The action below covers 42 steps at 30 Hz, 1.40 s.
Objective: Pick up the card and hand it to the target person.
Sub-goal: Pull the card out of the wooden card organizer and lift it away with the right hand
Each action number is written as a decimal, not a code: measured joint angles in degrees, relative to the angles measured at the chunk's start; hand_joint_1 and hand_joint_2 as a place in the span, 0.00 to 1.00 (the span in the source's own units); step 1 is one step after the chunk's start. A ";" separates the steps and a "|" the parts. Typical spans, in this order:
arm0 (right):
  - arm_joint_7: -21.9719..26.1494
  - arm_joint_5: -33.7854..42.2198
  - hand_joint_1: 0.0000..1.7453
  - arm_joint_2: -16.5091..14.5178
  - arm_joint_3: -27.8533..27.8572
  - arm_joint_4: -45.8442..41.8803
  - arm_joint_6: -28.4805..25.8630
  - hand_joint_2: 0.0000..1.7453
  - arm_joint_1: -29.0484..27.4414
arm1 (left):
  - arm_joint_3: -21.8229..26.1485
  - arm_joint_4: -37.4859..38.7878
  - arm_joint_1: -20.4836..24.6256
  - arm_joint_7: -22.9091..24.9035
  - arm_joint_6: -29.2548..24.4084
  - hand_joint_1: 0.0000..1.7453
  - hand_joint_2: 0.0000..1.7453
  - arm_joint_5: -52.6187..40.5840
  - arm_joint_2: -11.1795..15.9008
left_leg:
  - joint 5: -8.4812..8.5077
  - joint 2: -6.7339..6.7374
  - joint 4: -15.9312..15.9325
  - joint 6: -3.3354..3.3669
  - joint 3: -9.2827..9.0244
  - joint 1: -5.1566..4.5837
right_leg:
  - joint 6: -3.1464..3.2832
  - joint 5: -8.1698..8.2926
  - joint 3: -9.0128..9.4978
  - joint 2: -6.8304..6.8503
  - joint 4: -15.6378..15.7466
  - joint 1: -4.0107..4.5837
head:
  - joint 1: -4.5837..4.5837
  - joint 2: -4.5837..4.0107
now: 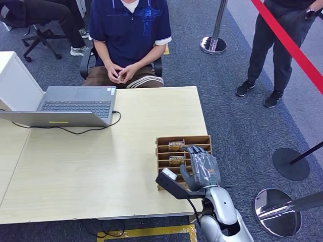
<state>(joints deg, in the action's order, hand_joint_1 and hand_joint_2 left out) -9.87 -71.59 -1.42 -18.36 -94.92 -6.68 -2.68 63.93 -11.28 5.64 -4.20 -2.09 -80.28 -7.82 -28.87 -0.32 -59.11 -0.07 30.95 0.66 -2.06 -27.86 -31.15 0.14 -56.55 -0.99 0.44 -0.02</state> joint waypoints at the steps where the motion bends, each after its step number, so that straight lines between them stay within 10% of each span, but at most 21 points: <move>1: 0.07 0.10 0.44 0.00 0.00 0.01 0.04 1.00 0.13 | 0.00 0.00 0.00 0.01 0.02 0.00 0.00 0.00 0.00 | 0.00 0.00 0.00 0.00 0.00 0.00 | 0.00 0.00 0.00 0.00 0.00 0.00 | 0.00 0.00; 42: 1.22 4.49 0.54 0.13 -3.34 6.31 0.64 1.00 6.02 | -0.02 0.00 0.02 0.40 -0.13 0.00 0.00 0.00 -0.35 | 0.01 -0.01 0.00 0.00 -0.01 0.00 | 0.00 0.00 0.00 0.00 0.00 0.00 | 0.00 0.01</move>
<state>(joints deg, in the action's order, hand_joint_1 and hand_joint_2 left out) -8.66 -67.10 -1.30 -21.70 -88.61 -6.03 3.33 63.91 -11.28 5.67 -3.80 -2.22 -80.28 -8.17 -28.87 -0.32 -59.11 -0.07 30.94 0.66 -2.06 -27.86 -31.15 0.14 -56.56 -0.99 0.44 -0.01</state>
